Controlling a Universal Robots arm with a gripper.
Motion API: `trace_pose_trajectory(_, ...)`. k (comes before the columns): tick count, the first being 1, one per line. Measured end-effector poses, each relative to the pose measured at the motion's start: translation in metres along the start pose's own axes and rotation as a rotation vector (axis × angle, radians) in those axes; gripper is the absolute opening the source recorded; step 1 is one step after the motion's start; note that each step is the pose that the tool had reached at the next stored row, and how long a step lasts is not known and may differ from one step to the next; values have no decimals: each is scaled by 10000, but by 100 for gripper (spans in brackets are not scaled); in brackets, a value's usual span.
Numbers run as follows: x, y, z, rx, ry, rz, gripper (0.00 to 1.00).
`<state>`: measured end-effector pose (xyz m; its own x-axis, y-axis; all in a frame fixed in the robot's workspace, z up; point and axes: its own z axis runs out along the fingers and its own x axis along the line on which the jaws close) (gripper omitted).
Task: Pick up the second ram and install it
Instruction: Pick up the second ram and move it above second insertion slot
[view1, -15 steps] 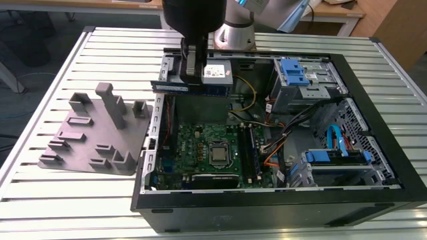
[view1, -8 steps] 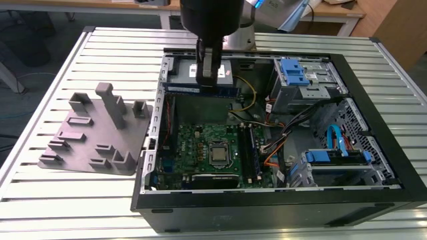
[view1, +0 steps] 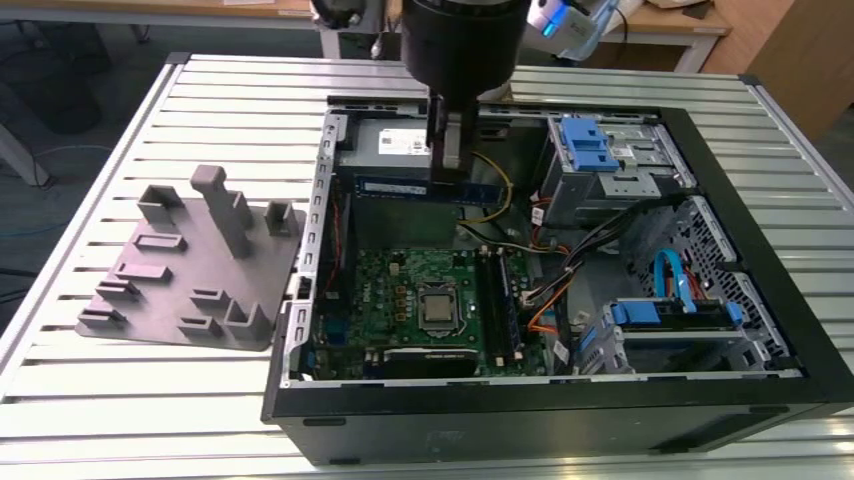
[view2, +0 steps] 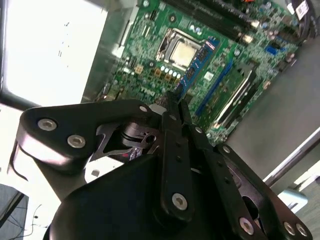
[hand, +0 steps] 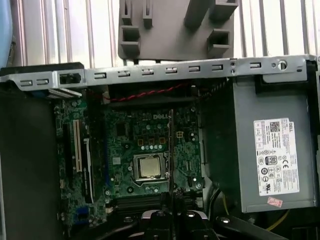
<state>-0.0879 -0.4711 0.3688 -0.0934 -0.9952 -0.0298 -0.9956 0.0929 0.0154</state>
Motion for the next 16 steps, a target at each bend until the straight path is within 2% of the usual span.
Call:
trace_pose_trajectory(8,6,-140,137,-2,0,0,11)
trace_pose_trajectory(16,5,-195,266,-2,0,0,11)
